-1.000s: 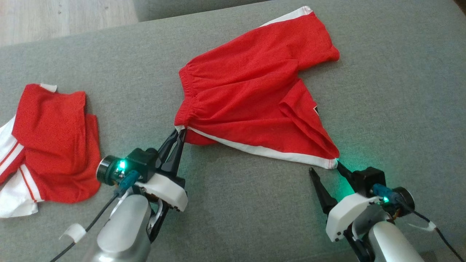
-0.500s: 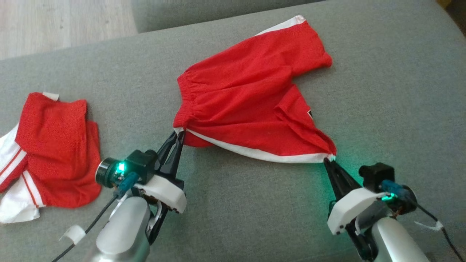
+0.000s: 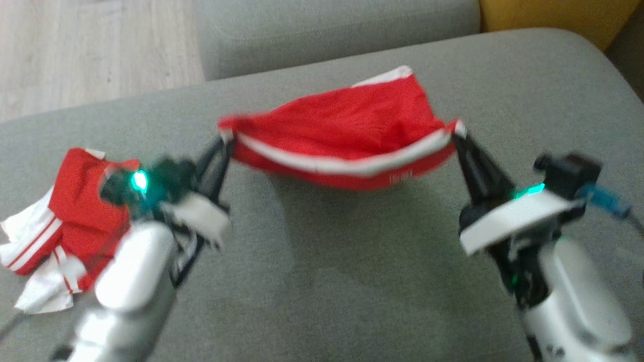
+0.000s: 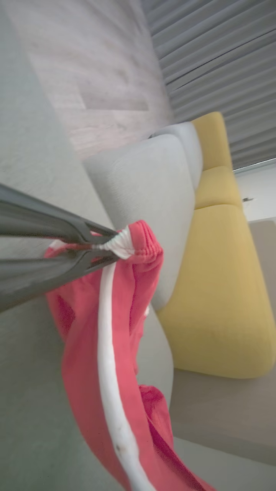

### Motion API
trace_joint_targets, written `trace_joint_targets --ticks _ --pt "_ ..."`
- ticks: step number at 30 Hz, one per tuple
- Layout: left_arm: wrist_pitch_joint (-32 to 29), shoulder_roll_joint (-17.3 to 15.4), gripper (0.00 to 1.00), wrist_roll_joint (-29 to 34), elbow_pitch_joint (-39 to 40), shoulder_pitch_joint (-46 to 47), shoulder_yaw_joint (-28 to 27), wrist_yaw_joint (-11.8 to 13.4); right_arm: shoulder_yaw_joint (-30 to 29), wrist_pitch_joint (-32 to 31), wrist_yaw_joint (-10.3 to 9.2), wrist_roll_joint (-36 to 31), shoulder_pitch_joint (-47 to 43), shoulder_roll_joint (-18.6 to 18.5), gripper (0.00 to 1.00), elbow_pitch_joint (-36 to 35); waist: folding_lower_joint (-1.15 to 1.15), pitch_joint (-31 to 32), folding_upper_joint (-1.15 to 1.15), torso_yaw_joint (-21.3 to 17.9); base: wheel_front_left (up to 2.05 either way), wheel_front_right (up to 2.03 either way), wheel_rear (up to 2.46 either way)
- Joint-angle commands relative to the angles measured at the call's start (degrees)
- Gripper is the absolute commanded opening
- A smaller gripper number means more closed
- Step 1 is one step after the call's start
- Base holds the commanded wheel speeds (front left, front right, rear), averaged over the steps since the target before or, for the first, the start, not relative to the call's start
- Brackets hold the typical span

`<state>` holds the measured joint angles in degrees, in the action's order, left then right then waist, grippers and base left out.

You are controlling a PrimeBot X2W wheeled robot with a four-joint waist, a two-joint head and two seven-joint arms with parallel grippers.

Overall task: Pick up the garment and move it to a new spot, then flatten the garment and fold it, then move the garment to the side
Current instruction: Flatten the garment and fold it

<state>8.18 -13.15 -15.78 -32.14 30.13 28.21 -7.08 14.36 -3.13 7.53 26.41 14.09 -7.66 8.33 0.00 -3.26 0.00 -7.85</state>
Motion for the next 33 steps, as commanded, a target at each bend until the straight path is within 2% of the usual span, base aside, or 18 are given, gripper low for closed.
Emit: trace_joint_targets --ticks 1,6,8,11,13,18,33 --pt "-1.2 -2.44 0.0 -0.82 2.96 6.75 -1.79 -0.13 0.81 -0.67 -0.04 1.59 4.69 -0.49 0.0 -3.34 0.0 1.25 0.0 0.42 0.0 0.0 0.0" --pt "-6.89 -4.97 0.0 -4.03 4.79 16.31 -0.88 -0.36 -0.92 -2.48 -0.04 3.78 13.46 -1.22 0.0 -4.65 0.0 2.81 0.0 0.7 0.0 0.0 0.0" --pt "-8.64 -6.09 0.0 -5.51 5.08 20.0 -0.32 -0.38 -2.43 -2.87 -0.04 1.77 17.28 -1.87 0.0 -3.37 0.0 3.09 0.0 0.77 0.0 0.0 0.0" --pt "-10.2 -7.31 0.0 -7.54 4.94 23.99 0.2 -0.39 -5.88 -4.05 -0.04 -6.02 21.68 -2.99 0.0 0.86 0.0 3.61 0.0 1.03 0.0 0.0 0.0" --pt "-10.7 -7.72 0.0 -8.39 4.75 25.47 0.85 -0.39 -7.83 -6.23 -0.04 -8.44 23.16 -1.55 0.0 3.49 0.0 3.98 0.0 1.29 0.0 0.0 0.0" --pt "-11.08 -7.66 0.0 -11.54 5.32 25.74 2.37 -0.4 -8.94 -9.14 -0.04 -10.99 23.75 0.0 0.0 5.14 0.0 4.5 0.0 1.91 0.0 0.0 0.0" --pt "-10.24 -8.85 0.0 -14.67 6.27 25.48 4.11 -0.4 -8.18 -13.05 -0.04 -12.01 21.22 -2.07 0.0 4.1 0.0 4.94 0.0 1.52 0.0 0.0 0.0"
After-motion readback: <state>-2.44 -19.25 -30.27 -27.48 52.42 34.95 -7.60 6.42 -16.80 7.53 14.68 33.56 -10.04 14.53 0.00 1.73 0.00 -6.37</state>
